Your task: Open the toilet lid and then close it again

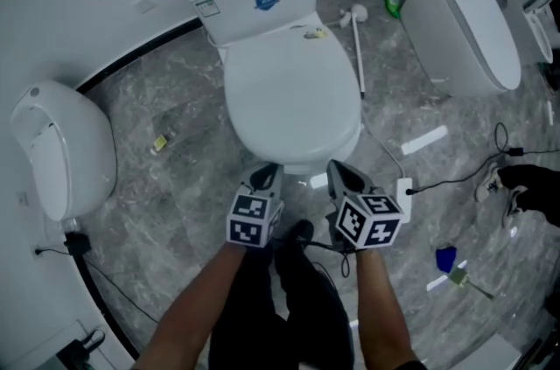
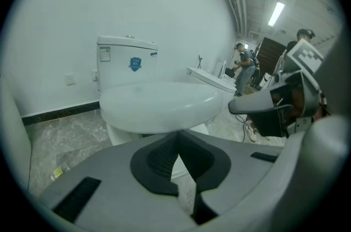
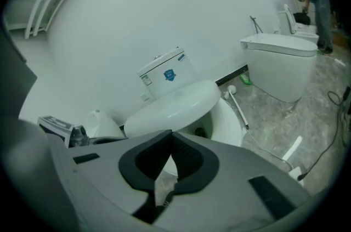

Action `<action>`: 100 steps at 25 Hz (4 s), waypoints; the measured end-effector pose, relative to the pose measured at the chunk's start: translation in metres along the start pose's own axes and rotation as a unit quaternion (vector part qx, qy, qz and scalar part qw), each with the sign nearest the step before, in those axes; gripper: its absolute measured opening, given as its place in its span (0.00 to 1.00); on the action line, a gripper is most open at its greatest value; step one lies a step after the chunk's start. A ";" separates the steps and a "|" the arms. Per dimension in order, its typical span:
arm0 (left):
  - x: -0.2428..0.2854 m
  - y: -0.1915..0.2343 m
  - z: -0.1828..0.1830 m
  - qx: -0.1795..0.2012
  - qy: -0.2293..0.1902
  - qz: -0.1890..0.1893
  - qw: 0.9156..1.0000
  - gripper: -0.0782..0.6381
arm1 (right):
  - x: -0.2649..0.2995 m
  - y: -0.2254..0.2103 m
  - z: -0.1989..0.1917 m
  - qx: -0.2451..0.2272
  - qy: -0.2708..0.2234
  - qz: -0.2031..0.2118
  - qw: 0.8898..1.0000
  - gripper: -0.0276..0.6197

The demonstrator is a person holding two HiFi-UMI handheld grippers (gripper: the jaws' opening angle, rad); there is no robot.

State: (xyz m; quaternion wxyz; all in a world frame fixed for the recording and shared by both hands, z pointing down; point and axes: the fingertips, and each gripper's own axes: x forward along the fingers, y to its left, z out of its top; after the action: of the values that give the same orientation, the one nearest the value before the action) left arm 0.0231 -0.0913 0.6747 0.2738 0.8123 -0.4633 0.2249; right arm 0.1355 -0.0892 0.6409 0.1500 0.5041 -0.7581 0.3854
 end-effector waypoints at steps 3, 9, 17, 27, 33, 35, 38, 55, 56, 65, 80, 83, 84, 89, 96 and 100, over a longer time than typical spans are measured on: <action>-0.010 0.001 0.022 -0.005 -0.015 0.010 1.000 0.12 | 0.002 0.010 0.007 -0.053 0.030 0.002 0.998 0.06; -0.026 0.008 0.070 -0.001 -0.046 0.022 0.999 0.12 | 0.005 0.028 0.045 -0.083 0.030 0.011 0.996 0.06; -0.042 0.020 0.126 0.008 -0.066 0.022 0.998 0.12 | 0.010 0.057 0.109 -0.102 0.004 0.018 0.995 0.06; -0.043 0.042 0.191 0.012 -0.062 0.016 0.998 0.12 | 0.024 0.084 0.171 -0.104 -0.011 0.009 0.994 0.06; -0.039 0.060 0.233 0.016 -0.063 0.010 0.998 0.12 | 0.035 0.095 0.198 -0.102 -0.007 0.001 0.995 0.06; -0.037 0.067 0.247 0.017 -0.064 0.010 0.998 0.12 | 0.038 0.099 0.208 -0.102 -0.008 0.000 0.995 0.06; -0.033 0.077 0.266 0.021 -0.063 0.008 0.998 0.12 | 0.042 0.104 0.225 -0.099 -0.013 -0.002 0.995 0.06; 0.002 0.123 0.335 0.032 -0.051 -0.007 0.998 0.12 | 0.066 0.113 0.300 -0.092 -0.032 -0.028 0.995 0.06; 0.004 0.126 0.339 0.032 -0.051 -0.008 0.998 0.12 | 0.067 0.114 0.303 -0.092 -0.032 -0.029 0.995 0.06; 0.015 0.146 0.358 0.037 -0.047 -0.018 0.998 0.12 | 0.078 0.119 0.328 -0.089 -0.043 -0.038 0.994 0.06; 0.011 0.136 0.351 0.066 -0.035 -0.035 0.997 0.12 | 0.065 0.118 0.329 -0.079 -0.052 -0.047 0.994 0.06; 0.007 0.130 0.349 0.070 -0.038 -0.036 0.996 0.12 | 0.060 0.119 0.323 -0.080 -0.051 -0.047 0.994 0.06; 0.006 0.128 0.348 0.072 -0.038 -0.036 0.996 0.12 | 0.058 0.120 0.321 -0.079 -0.051 -0.046 0.994 0.06; -0.001 0.121 0.343 0.078 -0.037 -0.038 0.996 0.12 | 0.052 0.119 0.310 -0.074 -0.048 -0.048 0.995 0.06; -0.019 0.113 0.343 0.091 -0.048 -0.040 0.994 0.12 | 0.038 0.123 0.307 -0.073 -0.054 -0.045 0.995 0.06; -0.034 0.119 0.351 0.113 -0.069 -0.026 0.991 0.12 | 0.030 0.131 0.312 -0.075 -0.066 -0.039 0.994 0.06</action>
State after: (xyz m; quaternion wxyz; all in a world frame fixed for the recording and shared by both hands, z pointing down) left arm -0.0582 -0.3491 0.4192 0.1530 0.8634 -0.4316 0.2119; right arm 0.0572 -0.3120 0.3974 0.1522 0.5449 -0.7728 0.2875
